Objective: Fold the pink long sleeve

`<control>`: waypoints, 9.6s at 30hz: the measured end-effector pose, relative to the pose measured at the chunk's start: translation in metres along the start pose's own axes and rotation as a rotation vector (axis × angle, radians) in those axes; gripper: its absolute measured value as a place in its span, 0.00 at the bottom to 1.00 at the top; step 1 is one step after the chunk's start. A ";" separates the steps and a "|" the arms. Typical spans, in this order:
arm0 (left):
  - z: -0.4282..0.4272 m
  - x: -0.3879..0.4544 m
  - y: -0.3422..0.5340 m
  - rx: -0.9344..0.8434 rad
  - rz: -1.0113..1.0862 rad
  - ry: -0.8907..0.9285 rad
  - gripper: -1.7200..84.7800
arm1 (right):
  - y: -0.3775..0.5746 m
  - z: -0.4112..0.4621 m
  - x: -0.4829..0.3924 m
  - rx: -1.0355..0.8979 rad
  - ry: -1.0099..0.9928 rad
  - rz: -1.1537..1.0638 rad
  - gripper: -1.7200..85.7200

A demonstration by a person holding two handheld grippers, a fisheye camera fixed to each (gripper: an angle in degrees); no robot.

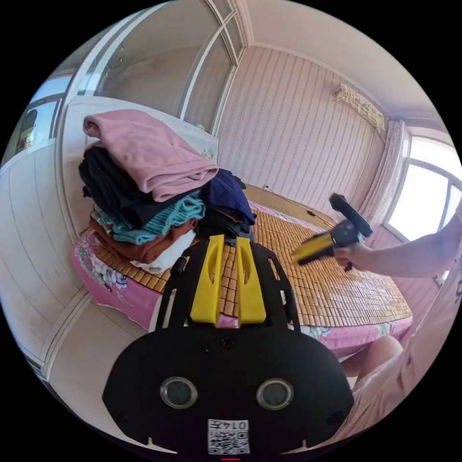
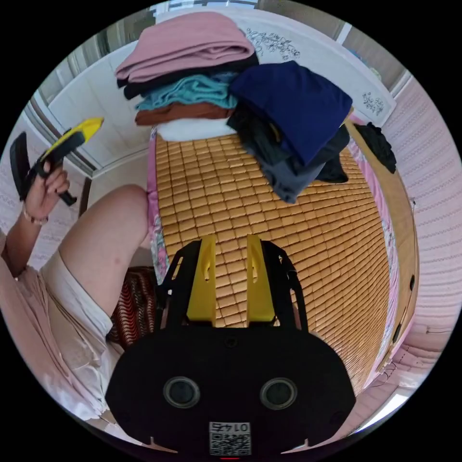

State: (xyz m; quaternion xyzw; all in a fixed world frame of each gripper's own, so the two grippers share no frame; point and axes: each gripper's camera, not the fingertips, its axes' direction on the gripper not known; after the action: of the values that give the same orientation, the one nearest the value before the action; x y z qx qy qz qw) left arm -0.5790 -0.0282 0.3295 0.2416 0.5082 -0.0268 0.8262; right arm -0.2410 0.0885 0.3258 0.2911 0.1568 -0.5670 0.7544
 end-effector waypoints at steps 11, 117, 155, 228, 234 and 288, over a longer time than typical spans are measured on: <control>-0.052 -0.052 -0.045 0.165 -0.073 -0.180 0.17 | -0.167 -0.137 -0.117 0.246 0.061 -0.192 0.15; 0.002 0.308 -0.391 0.229 0.235 0.860 0.01 | 0.845 -0.379 0.100 1.528 0.337 0.854 0.02; 0.405 0.248 0.226 -0.884 0.421 0.339 0.05 | 0.871 0.062 0.121 0.111 0.074 1.375 0.11; 0.891 0.718 0.510 -0.755 0.912 0.611 0.02 | 1.107 0.199 0.121 0.806 0.346 1.875 0.05; 0.889 0.718 0.494 -0.677 0.777 0.673 0.03 | 1.114 0.181 0.081 0.907 0.612 1.996 0.08; 0.647 0.806 0.589 -0.815 1.359 0.881 0.01 | 1.119 0.208 0.111 0.569 0.510 2.203 0.02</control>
State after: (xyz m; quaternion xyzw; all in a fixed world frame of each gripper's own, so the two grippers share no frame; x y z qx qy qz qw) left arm 0.5148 0.3778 0.0991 0.1669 0.4963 0.7435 0.4161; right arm 0.8338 0.0854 0.7176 0.5340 -0.1664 0.4553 0.6927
